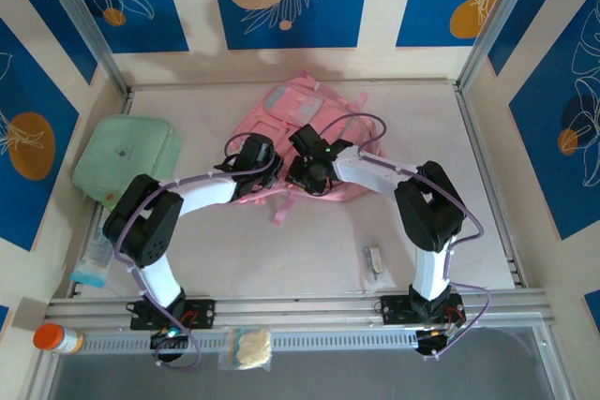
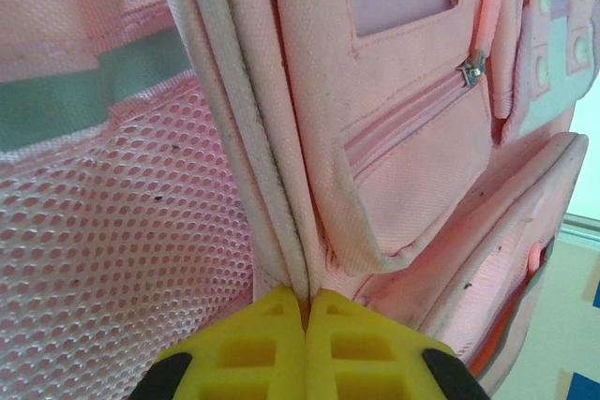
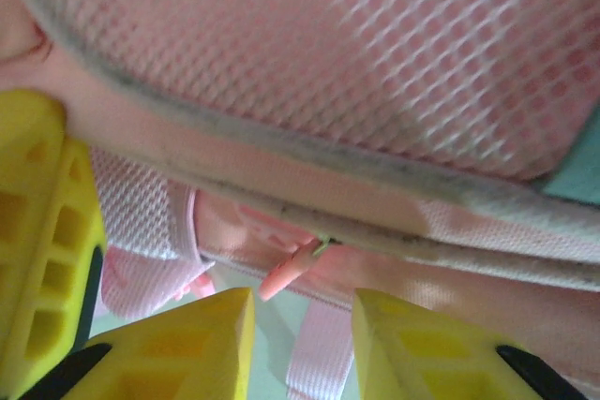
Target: Pack the student bag
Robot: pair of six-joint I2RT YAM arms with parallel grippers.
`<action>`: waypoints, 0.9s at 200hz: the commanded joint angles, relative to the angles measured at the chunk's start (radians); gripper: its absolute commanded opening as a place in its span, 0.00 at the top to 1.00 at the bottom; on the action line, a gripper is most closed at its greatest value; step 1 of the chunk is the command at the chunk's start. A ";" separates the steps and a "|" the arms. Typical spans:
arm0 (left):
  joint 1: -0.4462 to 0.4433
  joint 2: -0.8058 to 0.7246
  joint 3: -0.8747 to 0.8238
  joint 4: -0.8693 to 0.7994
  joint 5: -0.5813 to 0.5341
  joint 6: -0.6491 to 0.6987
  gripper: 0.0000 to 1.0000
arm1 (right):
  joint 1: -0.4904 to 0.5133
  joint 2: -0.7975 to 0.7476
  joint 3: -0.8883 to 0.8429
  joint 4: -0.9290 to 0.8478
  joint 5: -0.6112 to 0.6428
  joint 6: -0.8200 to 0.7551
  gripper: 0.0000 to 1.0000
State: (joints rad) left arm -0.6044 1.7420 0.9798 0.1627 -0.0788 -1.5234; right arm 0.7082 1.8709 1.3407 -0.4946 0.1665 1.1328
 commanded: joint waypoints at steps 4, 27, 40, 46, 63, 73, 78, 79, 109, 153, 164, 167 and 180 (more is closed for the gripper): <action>-0.020 -0.044 -0.011 0.084 0.040 -0.024 1.00 | 0.019 0.033 0.037 0.022 0.069 0.070 0.67; -0.019 -0.048 -0.010 0.080 0.038 -0.023 1.00 | 0.030 0.067 0.059 -0.004 0.115 0.089 0.65; -0.019 -0.047 -0.012 0.079 0.037 -0.024 1.00 | 0.027 0.086 0.057 0.023 0.105 0.091 0.65; -0.019 -0.048 -0.013 0.082 0.037 -0.026 1.00 | 0.027 0.095 0.063 0.024 0.103 0.096 0.65; -0.019 -0.047 -0.016 0.081 0.036 -0.026 1.00 | 0.031 0.120 0.083 0.013 0.121 0.099 0.70; -0.018 -0.047 -0.015 0.081 0.033 -0.025 1.00 | 0.033 0.128 0.090 0.004 0.131 0.096 0.73; -0.020 -0.048 -0.015 0.080 0.034 -0.024 1.00 | 0.033 0.129 0.093 0.000 0.131 0.093 0.75; -0.020 -0.048 -0.015 0.080 0.034 -0.023 1.00 | 0.033 0.129 0.094 -0.001 0.131 0.094 0.75; -0.018 -0.056 -0.017 0.071 0.022 -0.014 1.00 | 0.035 0.112 0.094 -0.025 0.153 0.069 0.87; 0.016 -0.071 -0.001 0.009 0.006 0.052 1.00 | 0.034 0.029 0.054 -0.070 0.176 -0.007 1.00; 0.032 -0.072 0.008 -0.015 0.013 0.081 1.00 | 0.031 0.007 0.037 -0.090 0.179 -0.032 1.00; 0.038 -0.074 0.007 -0.021 0.013 0.086 1.00 | 0.030 0.001 0.031 -0.094 0.176 -0.042 1.00; 0.055 -0.080 -0.002 -0.029 0.007 0.109 1.00 | 0.025 -0.029 0.008 -0.113 0.169 -0.085 1.00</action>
State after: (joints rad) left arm -0.5842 1.7123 0.9668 0.1604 -0.0723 -1.4899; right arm 0.7395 1.9244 1.3876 -0.5373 0.2928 1.1324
